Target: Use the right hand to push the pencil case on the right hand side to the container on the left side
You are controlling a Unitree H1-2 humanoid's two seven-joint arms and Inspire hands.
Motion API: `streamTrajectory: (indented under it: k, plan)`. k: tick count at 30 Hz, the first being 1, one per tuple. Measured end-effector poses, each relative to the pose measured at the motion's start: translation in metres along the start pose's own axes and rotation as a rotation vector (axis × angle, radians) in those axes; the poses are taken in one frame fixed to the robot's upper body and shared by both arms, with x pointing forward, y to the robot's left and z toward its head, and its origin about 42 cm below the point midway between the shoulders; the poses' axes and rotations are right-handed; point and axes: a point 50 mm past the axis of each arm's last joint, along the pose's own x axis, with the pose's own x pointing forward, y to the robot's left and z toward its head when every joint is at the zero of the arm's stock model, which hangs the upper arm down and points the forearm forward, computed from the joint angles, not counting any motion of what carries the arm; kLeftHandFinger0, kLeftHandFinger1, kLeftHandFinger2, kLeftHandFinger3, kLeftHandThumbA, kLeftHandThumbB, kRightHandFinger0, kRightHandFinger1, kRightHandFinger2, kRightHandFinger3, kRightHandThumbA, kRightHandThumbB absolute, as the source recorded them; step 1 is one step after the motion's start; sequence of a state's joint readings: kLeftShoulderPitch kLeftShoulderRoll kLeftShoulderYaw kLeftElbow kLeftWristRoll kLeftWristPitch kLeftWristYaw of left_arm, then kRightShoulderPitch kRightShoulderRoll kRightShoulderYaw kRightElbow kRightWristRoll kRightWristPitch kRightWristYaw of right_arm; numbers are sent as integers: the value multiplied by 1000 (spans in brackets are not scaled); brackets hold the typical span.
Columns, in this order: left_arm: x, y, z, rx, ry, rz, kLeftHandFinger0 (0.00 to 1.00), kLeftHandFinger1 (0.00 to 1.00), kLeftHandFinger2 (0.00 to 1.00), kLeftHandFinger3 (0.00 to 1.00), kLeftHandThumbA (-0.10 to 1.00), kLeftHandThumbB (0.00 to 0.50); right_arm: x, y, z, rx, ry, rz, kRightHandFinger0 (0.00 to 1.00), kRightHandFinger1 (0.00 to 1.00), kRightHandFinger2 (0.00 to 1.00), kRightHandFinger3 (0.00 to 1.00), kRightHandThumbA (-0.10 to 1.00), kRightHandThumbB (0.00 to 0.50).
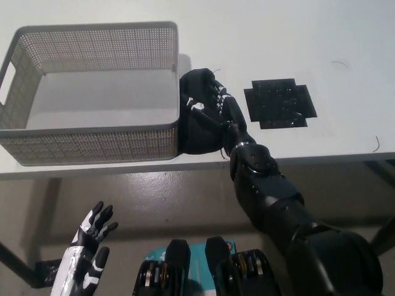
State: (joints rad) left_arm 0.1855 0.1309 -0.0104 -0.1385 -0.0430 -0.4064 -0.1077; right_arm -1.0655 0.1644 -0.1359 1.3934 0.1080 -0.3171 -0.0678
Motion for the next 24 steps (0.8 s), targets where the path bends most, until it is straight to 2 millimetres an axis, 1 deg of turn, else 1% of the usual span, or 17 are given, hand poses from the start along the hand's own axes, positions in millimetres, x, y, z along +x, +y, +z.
streamTrajectory:
  k: [2,3,5,8,9,12,13,15,16,17,18,19,21,22,24]
  plan:
    - [0,0,0,-1,0,0,978,1000,1000,1000,807,223,0,2,0,9,-2,-1,1000,1000,1000,1000,1000,295]
    - [0,0,0,-1,0,0,982,1000,1000,1000,808,214,-1,5,-1,14,-4,0,1000,1000,1000,1000,1000,306]
    - [1,0,0,-1,-3,-1,993,1000,1000,1000,796,217,-1,5,-1,17,-7,0,1000,1000,1000,1000,1000,310]
    - [3,0,2,-3,-7,-1,995,1000,1000,1000,792,207,-1,5,-1,15,-10,-2,1000,1000,1000,1000,1000,309]
    - [3,0,3,-3,-8,-2,991,1000,1000,1000,790,212,-1,5,0,14,-11,-2,1000,1000,1000,1000,1000,326]
    - [3,1,3,-2,-6,-4,987,1000,1000,1000,809,215,0,1,1,4,-14,-6,1000,1000,1000,1000,1000,326]
    - [3,2,3,-1,-5,-5,985,1000,1000,1000,813,224,0,0,1,0,-16,-7,1000,1000,1000,1000,1000,323]
    - [3,2,3,2,-3,-7,983,1000,1000,1000,826,229,1,-3,3,-5,-22,-10,1000,1000,1000,1000,1000,342]
    - [3,3,3,3,-3,-8,981,1000,1000,1000,829,238,1,-5,4,-6,-24,-12,1000,1000,1000,1000,1000,400]
    - [3,3,3,3,-3,-8,980,1000,1000,1000,831,240,1,-7,5,-10,-27,-13,1000,1000,1000,1000,1000,404]
    - [3,3,3,3,-2,-9,973,1000,1000,1000,842,241,2,-11,6,-44,-32,-8,1000,1000,1000,1000,1000,441]
    - [3,3,4,3,-2,-9,967,1000,1000,1000,839,236,3,-13,7,-75,-36,-6,1000,1000,1000,1000,1000,428]
    - [3,3,4,3,-2,-9,968,1000,1000,1000,844,241,4,-20,10,-191,-49,5,1000,1000,1000,1000,1000,429]
    - [3,3,4,3,-2,-9,969,1000,1000,1000,849,247,4,-22,11,-232,-53,7,1000,1000,1000,1000,1000,409]
    - [3,3,3,3,-1,-9,969,1000,1000,1000,860,250,4,-27,12,-328,-62,9,1000,1000,1000,1000,1000,415]
